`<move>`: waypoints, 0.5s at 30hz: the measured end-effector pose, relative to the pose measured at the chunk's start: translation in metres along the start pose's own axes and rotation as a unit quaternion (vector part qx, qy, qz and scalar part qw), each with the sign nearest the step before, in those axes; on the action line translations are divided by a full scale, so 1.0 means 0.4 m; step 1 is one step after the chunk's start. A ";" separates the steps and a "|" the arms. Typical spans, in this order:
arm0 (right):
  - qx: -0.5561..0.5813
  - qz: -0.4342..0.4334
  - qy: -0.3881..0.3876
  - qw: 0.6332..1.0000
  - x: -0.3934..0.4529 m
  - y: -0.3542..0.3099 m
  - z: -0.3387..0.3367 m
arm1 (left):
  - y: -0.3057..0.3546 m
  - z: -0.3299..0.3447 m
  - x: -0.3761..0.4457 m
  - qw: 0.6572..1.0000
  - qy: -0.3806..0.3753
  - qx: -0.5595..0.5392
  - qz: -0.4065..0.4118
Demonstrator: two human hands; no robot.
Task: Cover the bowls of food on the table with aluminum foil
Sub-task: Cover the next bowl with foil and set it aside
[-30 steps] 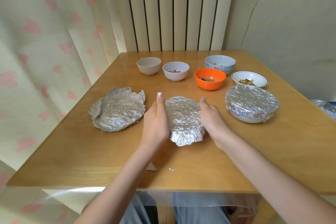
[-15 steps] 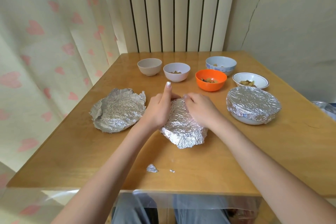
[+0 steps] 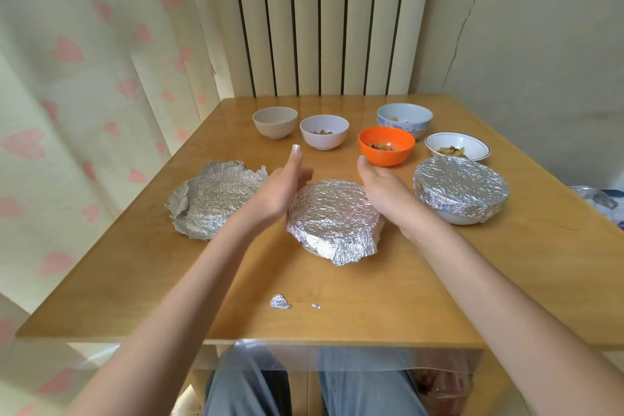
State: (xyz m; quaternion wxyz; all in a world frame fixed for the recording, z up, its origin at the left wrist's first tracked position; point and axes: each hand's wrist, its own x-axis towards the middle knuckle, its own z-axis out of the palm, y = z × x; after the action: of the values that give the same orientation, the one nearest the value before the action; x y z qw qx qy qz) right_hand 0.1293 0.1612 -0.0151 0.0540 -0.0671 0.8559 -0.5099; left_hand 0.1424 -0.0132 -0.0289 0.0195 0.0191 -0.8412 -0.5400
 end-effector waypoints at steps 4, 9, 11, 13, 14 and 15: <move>0.129 -0.027 0.178 0.975 -0.077 0.029 0.055 | -0.004 -0.031 0.014 0.994 -0.001 -0.103 0.024; 0.206 0.021 0.235 0.950 -0.104 0.045 0.140 | 0.001 0.017 -0.003 0.985 -0.069 -0.160 -0.001; 0.245 0.025 0.253 0.935 -0.095 0.045 0.138 | 0.000 0.033 -0.016 0.982 -0.051 -0.183 -0.010; 0.278 0.031 0.238 0.930 -0.084 0.048 0.136 | -0.010 0.045 -0.020 0.984 -0.005 -0.176 -0.008; 0.293 0.035 0.220 0.930 -0.076 0.049 0.136 | -0.018 0.048 -0.021 0.985 0.023 -0.171 -0.006; 0.304 0.044 0.196 0.931 -0.066 0.053 0.135 | -0.025 0.051 -0.027 0.983 0.051 -0.176 -0.009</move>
State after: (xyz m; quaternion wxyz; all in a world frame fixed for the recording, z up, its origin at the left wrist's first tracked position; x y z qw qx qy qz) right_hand 0.1627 0.1290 -0.0586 -0.0745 0.0920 0.6558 -0.7456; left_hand 0.1523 0.0019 -0.0465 0.0607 0.0510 -0.7310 -0.6778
